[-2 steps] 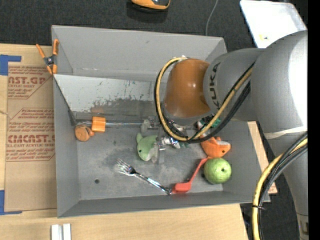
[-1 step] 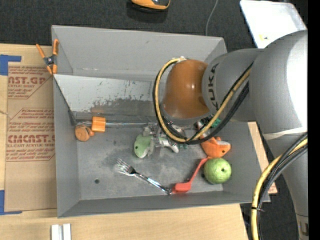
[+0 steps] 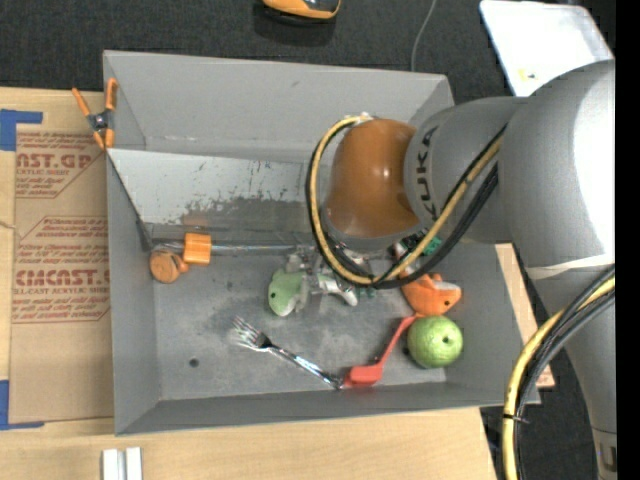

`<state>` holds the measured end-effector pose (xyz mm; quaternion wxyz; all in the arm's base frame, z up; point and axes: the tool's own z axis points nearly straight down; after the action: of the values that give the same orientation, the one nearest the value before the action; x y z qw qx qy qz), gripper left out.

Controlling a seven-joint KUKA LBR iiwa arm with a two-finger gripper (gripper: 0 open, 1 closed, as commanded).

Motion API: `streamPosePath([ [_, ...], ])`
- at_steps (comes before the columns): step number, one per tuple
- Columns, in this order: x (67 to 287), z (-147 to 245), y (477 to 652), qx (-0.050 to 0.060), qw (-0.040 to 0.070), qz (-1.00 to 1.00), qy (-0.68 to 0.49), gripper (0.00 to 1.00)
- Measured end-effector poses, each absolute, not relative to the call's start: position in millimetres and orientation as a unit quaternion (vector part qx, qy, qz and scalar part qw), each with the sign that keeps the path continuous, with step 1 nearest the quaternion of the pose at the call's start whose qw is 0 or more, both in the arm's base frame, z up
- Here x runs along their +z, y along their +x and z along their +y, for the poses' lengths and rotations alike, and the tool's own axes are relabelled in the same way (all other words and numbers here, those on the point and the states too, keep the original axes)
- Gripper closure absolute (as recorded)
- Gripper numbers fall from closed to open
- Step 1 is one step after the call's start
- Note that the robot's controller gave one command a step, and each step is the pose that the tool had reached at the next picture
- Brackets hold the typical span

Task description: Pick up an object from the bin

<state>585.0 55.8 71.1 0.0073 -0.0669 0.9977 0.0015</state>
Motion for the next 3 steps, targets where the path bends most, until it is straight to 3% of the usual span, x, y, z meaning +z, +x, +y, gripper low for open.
streamPosePath([
  [1, 103.3, 56.1, 583.3, 0.002, 0.005, 0.998, -0.067, 1.0],
  [3, 144.5, 56.7, 582.4, 0.002, 0.004, 0.998, -0.067, 1.0],
])
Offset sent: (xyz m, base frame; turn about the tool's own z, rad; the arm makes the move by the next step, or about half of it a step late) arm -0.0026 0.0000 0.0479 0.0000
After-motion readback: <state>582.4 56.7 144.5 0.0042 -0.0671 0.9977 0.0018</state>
